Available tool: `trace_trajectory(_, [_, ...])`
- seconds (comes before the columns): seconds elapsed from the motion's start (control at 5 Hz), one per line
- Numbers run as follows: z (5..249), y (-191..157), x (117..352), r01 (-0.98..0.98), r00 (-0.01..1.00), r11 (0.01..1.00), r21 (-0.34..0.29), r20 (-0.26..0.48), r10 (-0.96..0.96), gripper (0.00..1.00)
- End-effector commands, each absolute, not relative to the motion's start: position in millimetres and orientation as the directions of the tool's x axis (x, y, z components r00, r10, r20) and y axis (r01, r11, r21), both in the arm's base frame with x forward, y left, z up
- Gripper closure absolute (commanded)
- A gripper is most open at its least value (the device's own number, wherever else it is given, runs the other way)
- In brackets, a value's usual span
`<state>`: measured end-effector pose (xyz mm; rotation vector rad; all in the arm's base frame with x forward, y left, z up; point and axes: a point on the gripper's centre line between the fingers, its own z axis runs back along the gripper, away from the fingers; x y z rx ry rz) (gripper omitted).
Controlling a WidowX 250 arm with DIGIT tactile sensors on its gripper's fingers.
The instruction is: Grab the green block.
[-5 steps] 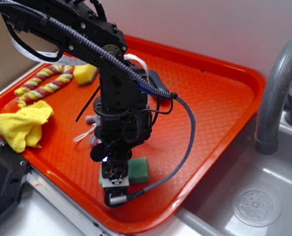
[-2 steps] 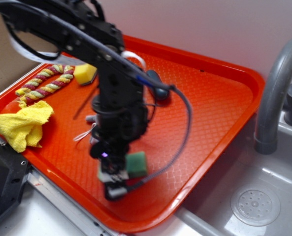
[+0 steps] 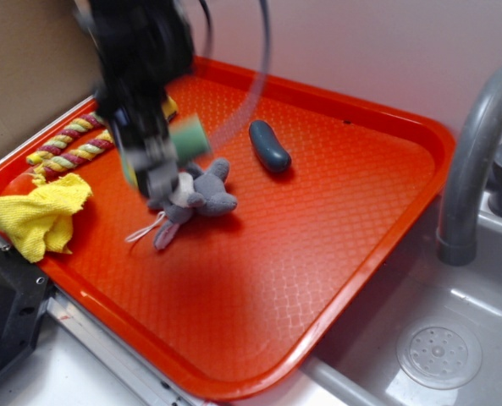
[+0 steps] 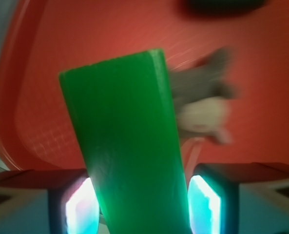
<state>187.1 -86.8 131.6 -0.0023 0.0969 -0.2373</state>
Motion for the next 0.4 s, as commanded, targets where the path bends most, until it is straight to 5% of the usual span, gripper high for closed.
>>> trace_trajectory(0.0, [188.0, -57.7, 185.7, 0.126, 0.992, 0.989, -0.080, 0.017, -0.125, 1.00])
trace_trajectory(0.2, [182.0, -53.1, 192.0, 0.179, 0.984, 0.979, -0.096, 0.009, -0.179, 1.00])
